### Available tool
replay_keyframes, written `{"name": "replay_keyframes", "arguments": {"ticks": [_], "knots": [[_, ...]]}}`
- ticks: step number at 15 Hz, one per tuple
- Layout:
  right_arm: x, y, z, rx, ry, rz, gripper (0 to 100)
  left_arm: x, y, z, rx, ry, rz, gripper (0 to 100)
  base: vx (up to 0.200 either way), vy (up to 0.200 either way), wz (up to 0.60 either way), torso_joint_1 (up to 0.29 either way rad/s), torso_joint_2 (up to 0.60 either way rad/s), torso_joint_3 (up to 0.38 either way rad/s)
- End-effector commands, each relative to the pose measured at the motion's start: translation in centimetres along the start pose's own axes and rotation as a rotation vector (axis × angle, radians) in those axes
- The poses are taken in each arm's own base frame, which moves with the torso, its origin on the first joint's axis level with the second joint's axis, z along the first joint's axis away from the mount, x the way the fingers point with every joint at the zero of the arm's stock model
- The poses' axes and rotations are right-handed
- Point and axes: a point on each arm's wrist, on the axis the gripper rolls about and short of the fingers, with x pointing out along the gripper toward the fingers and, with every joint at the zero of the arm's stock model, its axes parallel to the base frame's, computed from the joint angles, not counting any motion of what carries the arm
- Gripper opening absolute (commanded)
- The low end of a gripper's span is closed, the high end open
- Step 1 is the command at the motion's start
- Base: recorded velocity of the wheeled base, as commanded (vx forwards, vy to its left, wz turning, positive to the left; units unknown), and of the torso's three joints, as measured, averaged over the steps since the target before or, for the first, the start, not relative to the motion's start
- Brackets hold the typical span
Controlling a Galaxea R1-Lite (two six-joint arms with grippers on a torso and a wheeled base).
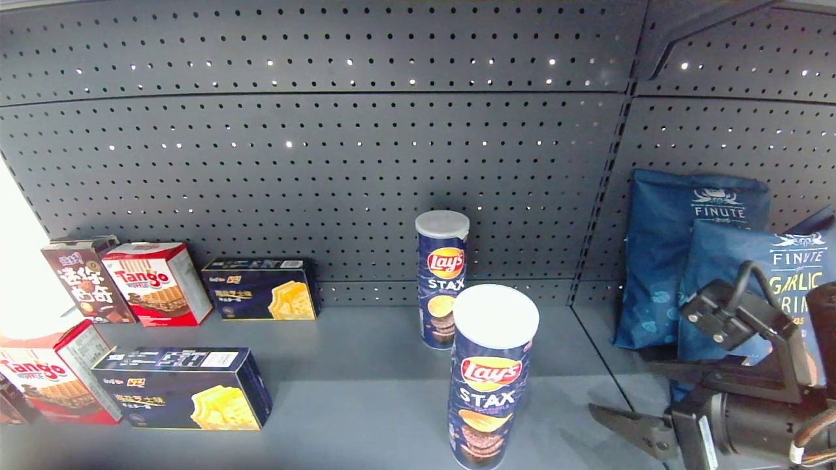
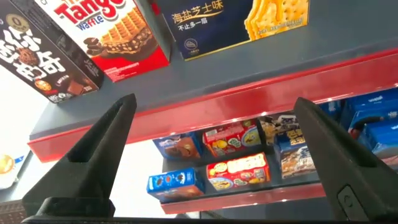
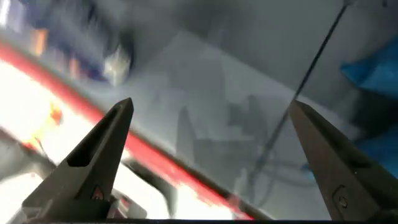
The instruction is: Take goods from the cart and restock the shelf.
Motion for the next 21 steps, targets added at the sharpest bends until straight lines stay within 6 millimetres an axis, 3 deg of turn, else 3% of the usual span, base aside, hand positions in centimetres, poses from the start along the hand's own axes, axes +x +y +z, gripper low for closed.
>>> {"name": "replay_keyframes", "arguments": {"ticks": [1, 10, 21], "knots": [[1.9, 1.1, 0.2, 0.017, 0.040, 0.006, 100, 0.0, 0.0, 0.0, -0.011, 0.006, 0.001, 100, 0.000, 0.000, 0.00, 0.000, 0.00, 0.000], [4.6, 3.2, 0.6, -0.023, 0.098, 0.054, 100, 0.1, 0.0, 0.0, -0.010, 0.010, 0.009, 100, 0.000, 0.000, 0.00, 0.000, 0.00, 0.000], [6.6, 4.3, 1.2, -0.041, 0.119, 0.069, 100, 0.0, 0.0, 0.0, -0.008, 0.005, 0.002, 100, 0.000, 0.000, 0.00, 0.000, 0.00, 0.000]]}}
